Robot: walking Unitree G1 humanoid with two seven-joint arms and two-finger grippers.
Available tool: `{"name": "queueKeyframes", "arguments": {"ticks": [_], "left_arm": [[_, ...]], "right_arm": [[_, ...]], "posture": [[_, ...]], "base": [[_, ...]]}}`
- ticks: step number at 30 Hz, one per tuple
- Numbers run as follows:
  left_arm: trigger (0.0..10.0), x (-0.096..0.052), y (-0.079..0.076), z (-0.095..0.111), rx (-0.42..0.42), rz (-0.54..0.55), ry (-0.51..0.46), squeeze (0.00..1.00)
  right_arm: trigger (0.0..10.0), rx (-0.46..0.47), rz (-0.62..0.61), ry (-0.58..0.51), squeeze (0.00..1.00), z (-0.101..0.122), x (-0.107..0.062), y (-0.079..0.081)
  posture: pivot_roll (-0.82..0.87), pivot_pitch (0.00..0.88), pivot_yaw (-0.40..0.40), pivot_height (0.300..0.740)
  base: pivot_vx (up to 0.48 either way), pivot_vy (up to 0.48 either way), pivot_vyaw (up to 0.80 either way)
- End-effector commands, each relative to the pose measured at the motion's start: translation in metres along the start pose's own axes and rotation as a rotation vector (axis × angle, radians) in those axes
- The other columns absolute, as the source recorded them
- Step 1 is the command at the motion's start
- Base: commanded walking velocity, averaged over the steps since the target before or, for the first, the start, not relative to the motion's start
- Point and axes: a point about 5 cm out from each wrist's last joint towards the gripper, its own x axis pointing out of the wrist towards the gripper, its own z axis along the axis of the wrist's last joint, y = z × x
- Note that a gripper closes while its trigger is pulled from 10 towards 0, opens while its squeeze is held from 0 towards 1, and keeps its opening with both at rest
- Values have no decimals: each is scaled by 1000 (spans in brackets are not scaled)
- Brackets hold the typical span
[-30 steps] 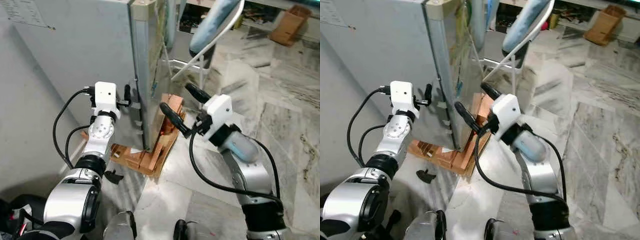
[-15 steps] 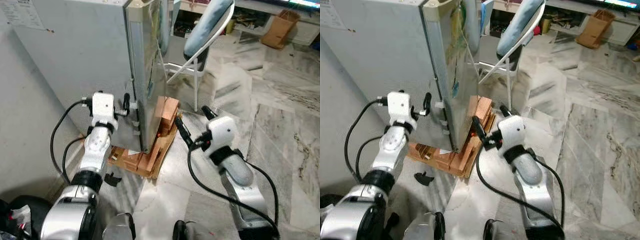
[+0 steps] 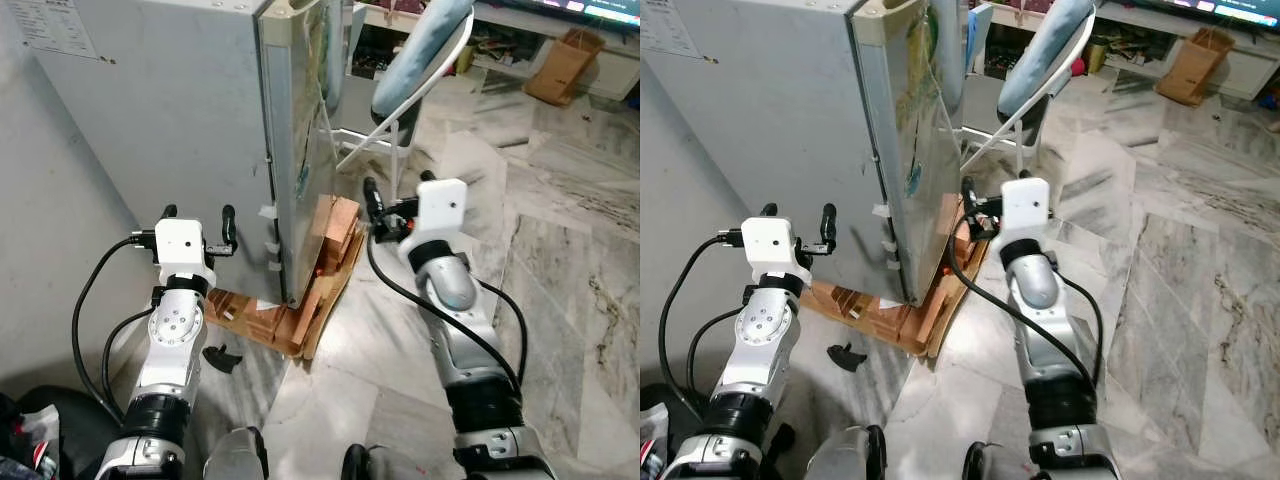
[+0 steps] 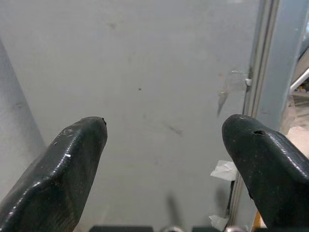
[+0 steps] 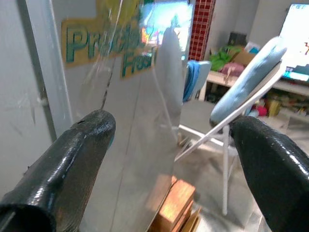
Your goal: Restocking fridge
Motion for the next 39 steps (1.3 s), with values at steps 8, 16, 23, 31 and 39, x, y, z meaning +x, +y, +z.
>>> {"name": "queueKeyframes", "arguments": {"ticks": [8, 16, 23, 31, 39], "left_arm": [[10000, 9, 2, 7, 5, 13, 9, 0], [10000, 19, -4, 14, -5, -25, -1, 0], [10000, -7, 0, 0, -3, -30, 48, 0], [10000, -3, -9, 3, -23, -29, 44, 0], [10000, 26, -31, 16, -46, -122, 18, 0]], "right_arm": [[10000, 12, 97, 34, 0, -14, -42, 0], [10000, 4, 90, 26, 0, -10, -47, 2], [10000, 1, 73, 27, 0, -12, -28, 8], [10000, 4, 94, 32, 0, -14, -19, 10], [10000, -5, 87, 66, 0, -21, -34, 6]], "posture": [[112, 52, -69, 740], [81, 46, -45, 740], [98, 46, -42, 740], [120, 51, -61, 740], [91, 66, -62, 740]], "base": [[0, 0, 0], [0, 0, 0], [0, 0, 0], [0, 0, 0], [0, 0, 0]]}}
